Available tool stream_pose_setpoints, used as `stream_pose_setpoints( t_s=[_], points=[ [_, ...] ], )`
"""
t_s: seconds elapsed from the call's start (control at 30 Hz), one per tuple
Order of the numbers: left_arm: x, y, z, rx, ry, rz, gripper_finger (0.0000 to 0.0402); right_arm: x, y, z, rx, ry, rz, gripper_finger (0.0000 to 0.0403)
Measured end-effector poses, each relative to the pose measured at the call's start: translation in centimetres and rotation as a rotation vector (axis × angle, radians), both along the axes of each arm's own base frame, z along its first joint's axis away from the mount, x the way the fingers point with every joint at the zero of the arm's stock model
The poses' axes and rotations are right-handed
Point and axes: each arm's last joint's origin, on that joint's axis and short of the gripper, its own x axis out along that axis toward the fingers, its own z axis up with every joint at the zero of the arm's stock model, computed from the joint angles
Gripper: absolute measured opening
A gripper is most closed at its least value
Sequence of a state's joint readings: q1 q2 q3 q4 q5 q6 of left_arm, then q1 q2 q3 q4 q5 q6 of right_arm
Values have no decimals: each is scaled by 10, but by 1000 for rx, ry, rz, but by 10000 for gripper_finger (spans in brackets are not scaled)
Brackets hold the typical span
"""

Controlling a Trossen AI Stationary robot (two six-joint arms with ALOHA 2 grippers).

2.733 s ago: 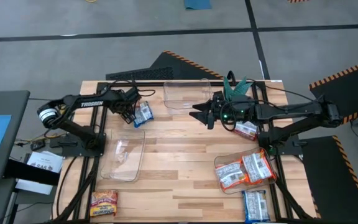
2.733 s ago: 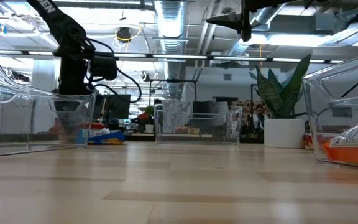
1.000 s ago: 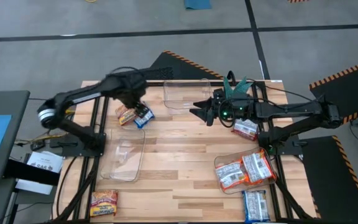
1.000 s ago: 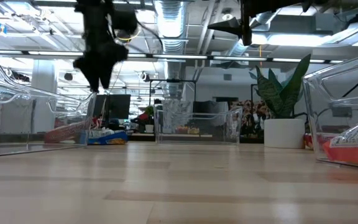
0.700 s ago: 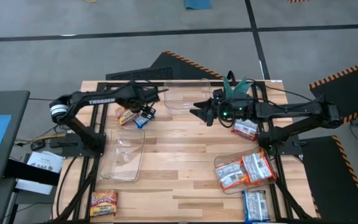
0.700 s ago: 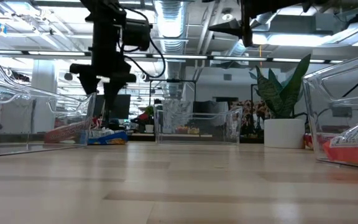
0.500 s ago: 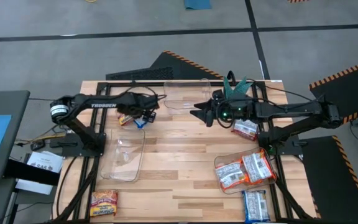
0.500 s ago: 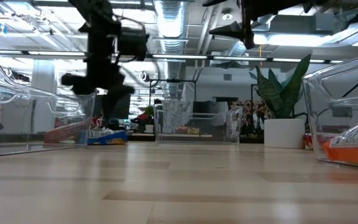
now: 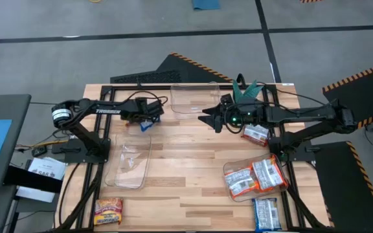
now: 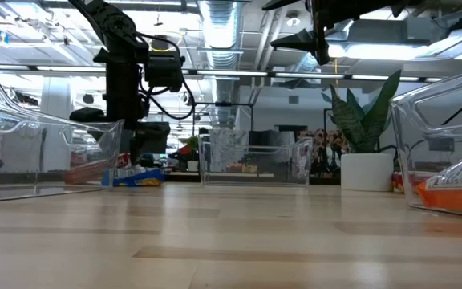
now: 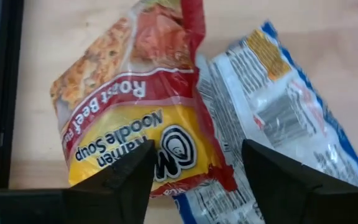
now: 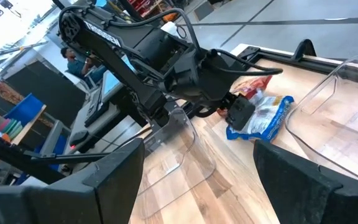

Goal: Sort Maruchan noodles
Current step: Put the top left red noodle pack into the bottom left transparent bin

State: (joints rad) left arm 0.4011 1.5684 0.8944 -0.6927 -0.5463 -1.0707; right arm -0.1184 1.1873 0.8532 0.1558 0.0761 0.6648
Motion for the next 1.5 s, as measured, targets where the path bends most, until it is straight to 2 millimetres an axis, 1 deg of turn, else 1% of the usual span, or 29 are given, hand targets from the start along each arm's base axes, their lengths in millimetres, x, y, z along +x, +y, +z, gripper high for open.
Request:
stream_pose_setpoints(
  t_s=[0.07,0.17,0.23,0.3,0.37,0.4,0.47,0.53,0.67,0.8,0.93,1.0,1.07,1.13,1.2,1.27,1.43,1.5],
  points=[
    [1,1,0,28,-4,5,203,0,0,0,0,0,0,324],
    [3,4,-4,48,17,0,164,0,0,0,1,-1,1,324],
    [4,6,-7,53,38,-4,128,0,0,0,1,-1,1,324],
    [5,9,-10,64,60,-22,81,0,0,0,1,-1,1,324],
    [6,10,-9,70,63,-46,29,0,0,0,6,-2,0,324],
    [6,9,-7,73,59,-56,17,0,0,0,12,-3,-1,324],
    [4,6,3,63,30,-94,9,0,1,0,16,-4,2,324],
    [0,4,18,86,-5,-124,3,0,2,0,16,-3,8,324],
    [-17,-3,63,194,-119,-172,1,0,4,-1,16,3,14,324],
    [-47,-16,110,304,-242,-246,0,0,4,-1,16,7,13,324],
    [-79,-39,144,316,-412,-458,0,0,3,-1,12,12,11,324],
    [-93,-54,155,270,-519,-577,0,0,3,-1,10,13,10,324],
    [-104,-71,158,188,-582,-647,0,0,1,-1,9,14,6,324],
    [-114,-86,159,83,-581,-658,0,0,1,-2,9,15,4,324],
    [-119,-99,162,20,-566,-656,0,0,-1,-2,7,16,-3,324],
    [-118,-112,170,13,-574,-667,0,-1,-2,-2,8,17,-8,324],
    [-109,-140,199,93,-638,-745,0,-2,-8,-2,9,24,-30,324],
    [-104,-151,204,77,-614,-763,0,-2,-10,-3,9,26,-37,324]
  ],
)
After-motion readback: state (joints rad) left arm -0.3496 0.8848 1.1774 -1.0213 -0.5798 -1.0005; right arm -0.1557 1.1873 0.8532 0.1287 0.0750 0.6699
